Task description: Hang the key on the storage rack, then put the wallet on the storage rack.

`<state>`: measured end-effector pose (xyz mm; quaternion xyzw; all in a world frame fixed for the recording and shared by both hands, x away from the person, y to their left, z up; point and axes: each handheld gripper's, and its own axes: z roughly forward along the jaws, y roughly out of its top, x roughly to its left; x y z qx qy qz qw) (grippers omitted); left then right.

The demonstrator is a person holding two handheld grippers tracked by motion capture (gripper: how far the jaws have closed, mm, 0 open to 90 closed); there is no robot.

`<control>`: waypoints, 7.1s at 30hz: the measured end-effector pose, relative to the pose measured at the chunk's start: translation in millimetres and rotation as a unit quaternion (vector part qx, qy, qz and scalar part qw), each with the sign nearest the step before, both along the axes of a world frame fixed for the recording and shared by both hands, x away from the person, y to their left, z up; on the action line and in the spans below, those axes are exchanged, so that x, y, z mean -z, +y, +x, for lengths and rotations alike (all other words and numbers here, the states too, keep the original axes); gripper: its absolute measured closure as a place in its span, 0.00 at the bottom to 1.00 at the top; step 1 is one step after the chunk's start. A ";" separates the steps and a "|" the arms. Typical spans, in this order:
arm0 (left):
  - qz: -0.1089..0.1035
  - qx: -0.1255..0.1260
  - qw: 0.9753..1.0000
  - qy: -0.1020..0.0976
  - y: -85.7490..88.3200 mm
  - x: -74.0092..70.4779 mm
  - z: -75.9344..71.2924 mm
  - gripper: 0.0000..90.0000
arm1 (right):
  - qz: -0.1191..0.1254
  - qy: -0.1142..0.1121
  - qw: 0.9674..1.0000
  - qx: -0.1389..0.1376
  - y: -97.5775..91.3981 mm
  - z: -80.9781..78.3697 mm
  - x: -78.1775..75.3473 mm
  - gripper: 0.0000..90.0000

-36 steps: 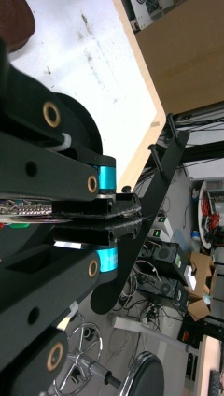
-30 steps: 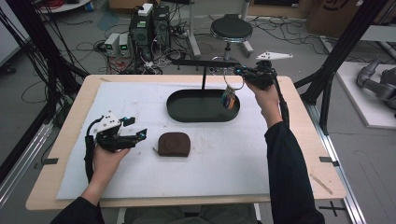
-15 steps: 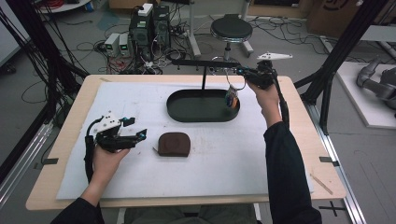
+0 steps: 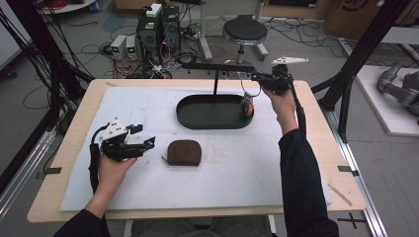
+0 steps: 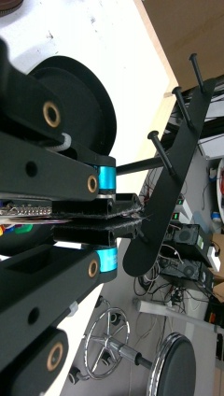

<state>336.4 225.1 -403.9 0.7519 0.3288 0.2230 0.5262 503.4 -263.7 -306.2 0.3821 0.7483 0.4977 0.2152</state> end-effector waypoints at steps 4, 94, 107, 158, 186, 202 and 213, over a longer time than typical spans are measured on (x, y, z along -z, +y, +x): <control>0.000 0.000 1.000 0.000 0.1 0.0 -0.2 0.33 | 0.003 0.002 1.000 0.001 -0.8 0.4 0.2 0.98; 0.005 -0.015 1.000 -0.007 3.0 -1.6 -3.3 0.33 | -0.021 -0.030 0.999 -0.017 -25.2 -87.2 -28.0 0.37; -0.001 -0.015 1.000 -0.007 5.0 -1.0 -1.3 0.33 | 0.033 -0.062 0.997 -0.015 -58.9 -150.3 4.4 0.35; 0.000 -0.010 1.000 -0.009 1.9 -0.9 -0.8 0.33 | 0.037 -0.052 0.998 0.028 -74.6 -169.8 57.7 0.31; 0.006 0.025 0.999 0.031 -20.5 3.1 5.1 0.34 | 0.027 -0.047 0.998 0.037 -77.7 -166.1 62.2 0.31; -0.008 0.016 0.990 0.138 -46.1 23.4 30.1 0.47 | 0.010 -0.042 0.999 0.031 -71.8 -163.3 65.6 0.31; -0.033 0.027 0.974 0.223 -48.3 38.5 41.2 0.60 | 0.006 -0.040 0.999 0.028 -71.2 -163.1 66.8 0.31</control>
